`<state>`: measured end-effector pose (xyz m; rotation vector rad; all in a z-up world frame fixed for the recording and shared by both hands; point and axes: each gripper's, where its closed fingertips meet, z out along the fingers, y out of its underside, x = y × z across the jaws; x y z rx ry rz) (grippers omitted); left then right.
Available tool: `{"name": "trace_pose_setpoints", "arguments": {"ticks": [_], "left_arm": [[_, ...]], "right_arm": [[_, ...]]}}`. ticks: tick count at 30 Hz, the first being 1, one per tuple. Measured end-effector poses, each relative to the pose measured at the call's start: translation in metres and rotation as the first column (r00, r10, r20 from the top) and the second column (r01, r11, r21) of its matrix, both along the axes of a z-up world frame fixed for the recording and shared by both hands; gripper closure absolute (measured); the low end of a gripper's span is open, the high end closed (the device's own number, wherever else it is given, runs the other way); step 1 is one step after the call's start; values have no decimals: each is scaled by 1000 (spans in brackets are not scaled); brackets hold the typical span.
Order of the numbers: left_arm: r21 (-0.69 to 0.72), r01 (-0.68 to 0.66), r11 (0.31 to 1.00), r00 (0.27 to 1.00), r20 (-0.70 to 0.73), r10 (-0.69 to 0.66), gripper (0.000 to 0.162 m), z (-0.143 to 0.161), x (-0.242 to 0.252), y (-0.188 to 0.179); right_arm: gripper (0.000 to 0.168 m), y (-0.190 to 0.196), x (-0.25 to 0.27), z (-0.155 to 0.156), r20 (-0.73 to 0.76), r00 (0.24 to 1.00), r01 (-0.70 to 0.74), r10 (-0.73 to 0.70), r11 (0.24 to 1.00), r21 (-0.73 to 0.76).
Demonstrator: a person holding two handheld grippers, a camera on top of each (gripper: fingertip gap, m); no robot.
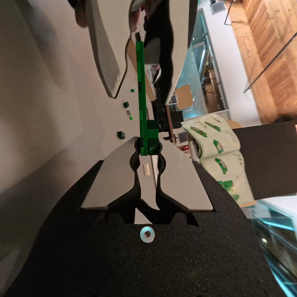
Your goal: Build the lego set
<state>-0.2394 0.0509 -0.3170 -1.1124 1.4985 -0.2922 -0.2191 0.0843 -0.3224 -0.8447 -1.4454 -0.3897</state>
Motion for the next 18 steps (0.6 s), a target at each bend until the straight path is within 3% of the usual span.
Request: {"name": "trace_pose_setpoints", "arguments": {"ticks": [3,6,7,10,11,13,14,15,17,18], "left_arm": [[-192,-25,981,999,24,30,99,-1,2,2],[-304,-53,951,999,-20,50,113,-12,1,5],[-330,-46,943,999,-38,36,125,-16,1,2],[-302,-53,952,998,-50,40,127,-17,0,4],[-269,-49,962,998,-41,39,128,-15,-1,5],[-196,-32,980,998,-54,22,128,-15,-3,7],[-146,-10,989,998,-56,1,128,-15,-4,6],[-93,-6,996,998,-59,0,128,-15,-5,8],[-3,14,1000,996,-83,-14,128,-17,-6,9],[50,37,998,996,-77,-33,128,-16,-6,7]], "right_arm": [[151,-3,-2,3,59,998,8,-15,993,120],[151,-6,-6,4,107,993,15,-39,978,209],[151,-6,-5,5,111,993,20,-45,976,219],[149,-8,-7,5,49,999,-6,-1,989,150],[142,-10,-8,6,18,999,-33,31,994,104],[123,-17,-8,0,-56,991,-132,125,983,-126],[114,-20,-7,-1,-123,980,-183,155,949,-258],[115,-23,-5,0,-198,964,-245,180,890,-385],[119,-31,-3,8,-391,901,-404,187,690,-601],[120,-37,-2,11,-460,869,-478,185,554,-682]]}}
